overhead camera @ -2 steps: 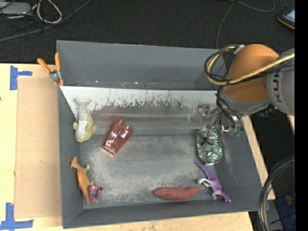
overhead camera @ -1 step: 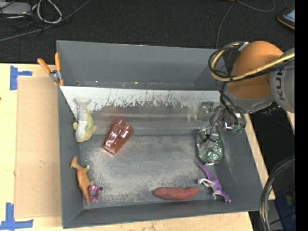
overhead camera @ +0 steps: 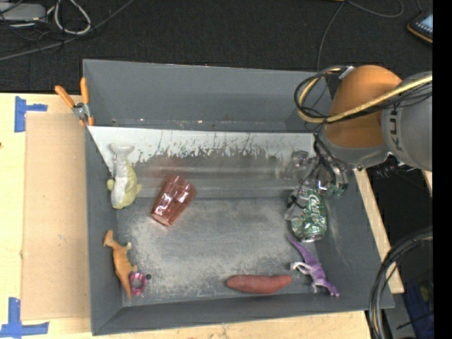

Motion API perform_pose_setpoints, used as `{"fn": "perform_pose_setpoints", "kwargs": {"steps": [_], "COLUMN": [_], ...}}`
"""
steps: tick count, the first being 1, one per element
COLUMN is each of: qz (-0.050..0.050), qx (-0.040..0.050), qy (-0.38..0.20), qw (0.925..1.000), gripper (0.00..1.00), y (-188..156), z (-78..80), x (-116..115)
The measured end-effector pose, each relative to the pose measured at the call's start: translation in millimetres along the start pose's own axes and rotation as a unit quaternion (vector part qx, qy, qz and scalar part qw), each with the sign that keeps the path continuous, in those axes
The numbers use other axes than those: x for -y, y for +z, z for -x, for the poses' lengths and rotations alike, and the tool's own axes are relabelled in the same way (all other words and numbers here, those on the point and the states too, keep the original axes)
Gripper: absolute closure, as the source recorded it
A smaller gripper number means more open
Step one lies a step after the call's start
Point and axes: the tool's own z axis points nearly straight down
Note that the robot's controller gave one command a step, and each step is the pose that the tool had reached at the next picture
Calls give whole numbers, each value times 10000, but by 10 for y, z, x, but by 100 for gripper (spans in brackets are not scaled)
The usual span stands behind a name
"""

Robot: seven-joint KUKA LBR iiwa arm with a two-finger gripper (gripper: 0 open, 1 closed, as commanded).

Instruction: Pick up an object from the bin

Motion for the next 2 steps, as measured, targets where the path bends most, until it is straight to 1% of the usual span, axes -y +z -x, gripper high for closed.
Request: {"fn": "perform_pose_setpoints", "kwargs": {"steps": [1, 2], "qz": [9, 11], "qx": [-23, 3], "qy": [103, 146], "qw": [9999, 9999], "gripper": [0, 0], "y": [47, 61], "z": [-17, 6], "x": [15, 111]}}
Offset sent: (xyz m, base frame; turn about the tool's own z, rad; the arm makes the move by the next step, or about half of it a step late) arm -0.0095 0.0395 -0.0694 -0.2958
